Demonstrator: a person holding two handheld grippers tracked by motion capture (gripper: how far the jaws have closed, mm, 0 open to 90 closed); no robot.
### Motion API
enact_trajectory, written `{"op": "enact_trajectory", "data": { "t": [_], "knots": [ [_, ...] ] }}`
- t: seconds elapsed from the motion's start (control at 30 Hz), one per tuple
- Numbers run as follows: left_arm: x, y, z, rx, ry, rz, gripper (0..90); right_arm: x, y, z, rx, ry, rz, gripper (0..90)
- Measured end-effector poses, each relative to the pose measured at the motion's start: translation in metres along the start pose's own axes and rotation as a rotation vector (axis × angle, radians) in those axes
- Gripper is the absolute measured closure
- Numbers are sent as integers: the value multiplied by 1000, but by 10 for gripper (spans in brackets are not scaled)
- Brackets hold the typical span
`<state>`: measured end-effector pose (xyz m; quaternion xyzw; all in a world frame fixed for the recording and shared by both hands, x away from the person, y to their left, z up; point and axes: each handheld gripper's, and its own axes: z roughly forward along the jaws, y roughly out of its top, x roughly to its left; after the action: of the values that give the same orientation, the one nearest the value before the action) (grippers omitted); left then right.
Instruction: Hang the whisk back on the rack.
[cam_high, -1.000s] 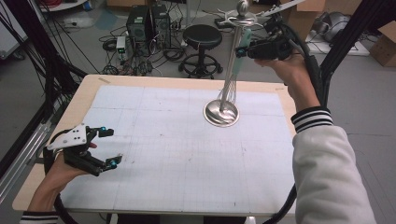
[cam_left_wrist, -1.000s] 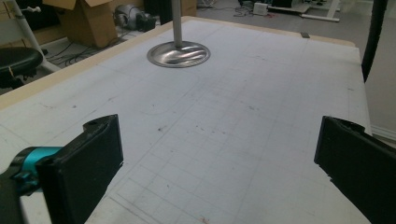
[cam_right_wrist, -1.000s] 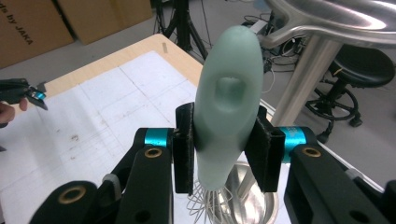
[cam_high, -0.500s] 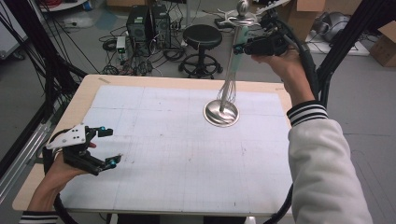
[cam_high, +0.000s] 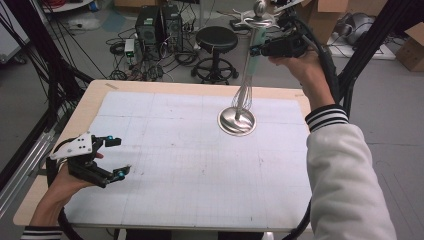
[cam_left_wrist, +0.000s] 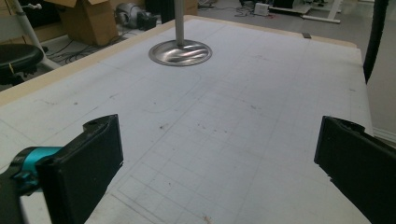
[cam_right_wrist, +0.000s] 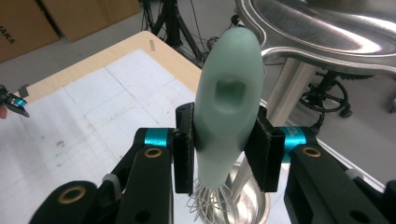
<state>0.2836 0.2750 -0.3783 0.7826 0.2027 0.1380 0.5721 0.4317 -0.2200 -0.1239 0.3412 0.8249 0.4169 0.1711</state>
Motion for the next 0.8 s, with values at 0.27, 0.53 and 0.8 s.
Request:
{"op": "enact_trajectory", "data": {
  "t": [0.27,0.53,0.8],
  "knots": [
    [0,0,0,4,0,-1,17,-3,0,-5,10,-14,11,657],
    [0,0,1,5,0,-1,17,-9,-2,-8,16,-28,31,657],
    [0,0,1,10,2,2,17,-13,-2,-6,16,-33,39,657]
  ]
}}
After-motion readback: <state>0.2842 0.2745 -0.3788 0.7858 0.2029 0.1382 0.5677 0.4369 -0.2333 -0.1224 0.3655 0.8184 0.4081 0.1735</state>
